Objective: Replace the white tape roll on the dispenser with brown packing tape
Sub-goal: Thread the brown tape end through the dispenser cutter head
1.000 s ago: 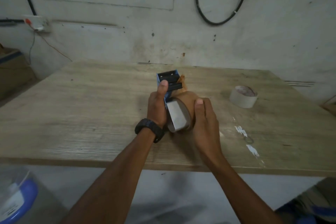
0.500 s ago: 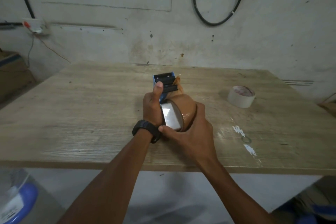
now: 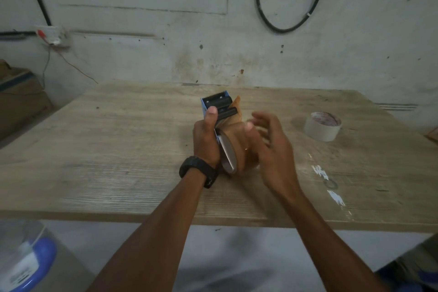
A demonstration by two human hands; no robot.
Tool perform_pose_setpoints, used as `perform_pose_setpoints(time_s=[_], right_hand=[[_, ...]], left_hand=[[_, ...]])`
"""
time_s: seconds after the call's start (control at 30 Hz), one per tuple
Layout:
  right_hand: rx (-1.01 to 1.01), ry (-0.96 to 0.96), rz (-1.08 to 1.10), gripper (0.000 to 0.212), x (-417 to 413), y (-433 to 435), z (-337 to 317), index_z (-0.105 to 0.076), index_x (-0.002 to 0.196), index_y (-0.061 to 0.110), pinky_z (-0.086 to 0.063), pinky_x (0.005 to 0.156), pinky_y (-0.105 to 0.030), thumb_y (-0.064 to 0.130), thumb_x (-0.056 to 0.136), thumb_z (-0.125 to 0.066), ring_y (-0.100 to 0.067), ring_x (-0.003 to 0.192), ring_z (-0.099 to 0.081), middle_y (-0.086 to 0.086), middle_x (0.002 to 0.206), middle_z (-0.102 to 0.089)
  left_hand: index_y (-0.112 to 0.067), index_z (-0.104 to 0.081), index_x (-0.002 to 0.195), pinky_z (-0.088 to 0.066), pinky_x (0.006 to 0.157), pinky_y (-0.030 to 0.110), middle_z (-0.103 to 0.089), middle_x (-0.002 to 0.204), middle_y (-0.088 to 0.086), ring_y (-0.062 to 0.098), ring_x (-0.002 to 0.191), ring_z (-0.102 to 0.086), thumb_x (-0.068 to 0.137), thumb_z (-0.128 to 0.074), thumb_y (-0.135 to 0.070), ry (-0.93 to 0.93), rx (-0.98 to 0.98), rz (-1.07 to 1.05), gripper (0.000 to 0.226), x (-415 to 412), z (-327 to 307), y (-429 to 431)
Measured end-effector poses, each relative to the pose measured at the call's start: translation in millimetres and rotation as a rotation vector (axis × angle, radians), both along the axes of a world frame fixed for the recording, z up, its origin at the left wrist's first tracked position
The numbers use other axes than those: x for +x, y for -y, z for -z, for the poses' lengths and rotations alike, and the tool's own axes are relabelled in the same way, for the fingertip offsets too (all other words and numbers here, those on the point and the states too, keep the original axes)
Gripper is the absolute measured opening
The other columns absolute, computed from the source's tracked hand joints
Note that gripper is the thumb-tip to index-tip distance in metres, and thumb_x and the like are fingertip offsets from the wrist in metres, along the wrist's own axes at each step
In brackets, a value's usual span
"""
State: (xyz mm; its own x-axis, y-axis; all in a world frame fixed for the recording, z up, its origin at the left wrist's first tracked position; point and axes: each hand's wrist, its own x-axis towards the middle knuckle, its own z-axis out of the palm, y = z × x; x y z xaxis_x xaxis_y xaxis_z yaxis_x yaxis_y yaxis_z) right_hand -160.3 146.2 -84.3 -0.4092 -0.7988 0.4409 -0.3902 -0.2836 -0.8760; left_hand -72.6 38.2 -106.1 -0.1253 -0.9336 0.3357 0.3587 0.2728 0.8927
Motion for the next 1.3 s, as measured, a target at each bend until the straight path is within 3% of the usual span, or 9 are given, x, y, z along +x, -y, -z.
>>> perform_pose_setpoints(time_s=[0.13, 0.27, 0.47, 0.53, 0.67, 0.87, 1.1, 1.2, 1.3], right_hand=[[0.012, -0.18, 0.1, 0.032, -16, 20, -25, -0.065, 0.113, 0.027, -0.052, 0.072, -0.008, 0.042, 0.086, -0.07, 0.01, 0.085, -0.064, 0.017, 0.096, -0.069], [0.003, -0.345, 0.09, 0.013, -27, 29, -41, -0.074, 0.096, 0.023, -0.055, 0.063, -0.015, 0.015, 0.088, -0.07, 0.004, 0.067, -0.066, 0.015, 0.077, -0.07], [0.011, -0.542, 0.07, 0.013, -36, 35, -53, -0.077, 0.097, 0.019, -0.051, 0.062, -0.01, 0.012, 0.089, -0.069, 0.004, 0.062, -0.062, 0.014, 0.078, -0.07], [-0.035, -0.673, 0.102, 0.014, -38, 34, -53, -0.077, 0.099, 0.016, -0.05, 0.066, -0.009, 0.012, 0.09, -0.068, 0.003, 0.065, -0.061, 0.01, 0.083, -0.072], [-0.121, -0.928, 0.146, 0.011, -45, 33, -47, -0.077, 0.089, 0.009, -0.053, 0.061, -0.036, 0.008, 0.088, -0.066, -0.016, 0.061, -0.06, -0.005, 0.072, -0.07], [-0.198, -0.977, 0.167, 0.015, -47, 33, -36, -0.074, 0.1, 0.002, -0.04, 0.065, -0.024, 0.005, 0.086, -0.068, -0.009, 0.073, -0.049, -0.009, 0.08, -0.07], [-0.267, -1.028, 0.174, 0.015, -45, 35, -37, -0.074, 0.097, 0.0, -0.045, 0.064, -0.028, 0.003, 0.084, -0.07, -0.025, 0.07, -0.063, -0.013, 0.079, -0.071], [-0.313, -0.99, 0.179, 0.013, -43, 35, -41, -0.074, 0.095, 0.001, -0.051, 0.061, -0.031, 0.001, 0.083, -0.071, -0.023, 0.067, -0.063, -0.011, 0.077, -0.071], [-0.324, -0.932, 0.137, 0.011, -45, 33, -42, -0.075, 0.093, 0.004, -0.049, 0.064, -0.023, 0.002, 0.084, -0.07, -0.014, 0.068, -0.06, -0.007, 0.078, -0.072]], left_hand=[[-0.027, -0.078, 0.089, -0.052, 0.083, 0.064, -0.073, 0.095, 0.027, 0.046, 0.087, -0.069, 0.085, -0.046, -0.063, 0.025, -0.045, 0.026, 0.048, -1, 5, -2], [-0.01, -0.073, 0.097, -0.051, 0.075, 0.067, -0.067, 0.096, 0.038, 0.057, 0.083, -0.062, 0.084, -0.047, -0.064, 0.056, -0.036, 0.021, 0.061, -1, 6, -2], [-0.031, -0.076, 0.089, -0.047, 0.073, 0.072, -0.063, 0.089, 0.041, 0.063, 0.08, -0.057, 0.081, -0.048, -0.072, 0.08, -0.06, 0.101, 0.051, -1, 4, -1], [-0.019, -0.075, 0.094, -0.05, 0.073, 0.067, -0.062, 0.093, 0.045, 0.061, 0.08, -0.058, 0.079, -0.05, -0.076, 0.123, -0.061, 0.1, 0.064, 0, 5, 0], [0.001, -0.068, 0.104, -0.052, 0.07, 0.036, -0.068, 0.097, 0.036, 0.05, 0.086, -0.064, 0.077, -0.043, -0.07, 0.222, -0.06, 0.073, 0.08, -2, 7, -2], [0.004, -0.067, 0.104, -0.052, 0.087, 0.061, -0.068, 0.101, 0.035, 0.051, 0.089, -0.065, 0.065, -0.036, -0.097, 0.313, -0.019, 0.115, 0.113, -3, 6, -2], [-0.006, -0.071, 0.101, -0.052, 0.086, 0.066, -0.068, 0.101, 0.036, 0.051, 0.091, -0.066, 0.067, -0.037, -0.096, 0.291, -0.017, 0.124, 0.102, -3, 6, 0], [-0.033, -0.075, 0.091, -0.05, 0.088, 0.069, -0.066, 0.106, 0.038, 0.054, 0.094, -0.064, 0.068, -0.04, -0.094, 0.262, -0.015, 0.127, 0.074, -3, 1, -3], [-0.049, -0.073, 0.083, -0.049, 0.093, 0.066, -0.068, 0.107, 0.032, 0.05, 0.097, -0.064, 0.075, -0.036, -0.083, 0.246, 0.017, 0.151, 0.05, 0, -4, -6]])
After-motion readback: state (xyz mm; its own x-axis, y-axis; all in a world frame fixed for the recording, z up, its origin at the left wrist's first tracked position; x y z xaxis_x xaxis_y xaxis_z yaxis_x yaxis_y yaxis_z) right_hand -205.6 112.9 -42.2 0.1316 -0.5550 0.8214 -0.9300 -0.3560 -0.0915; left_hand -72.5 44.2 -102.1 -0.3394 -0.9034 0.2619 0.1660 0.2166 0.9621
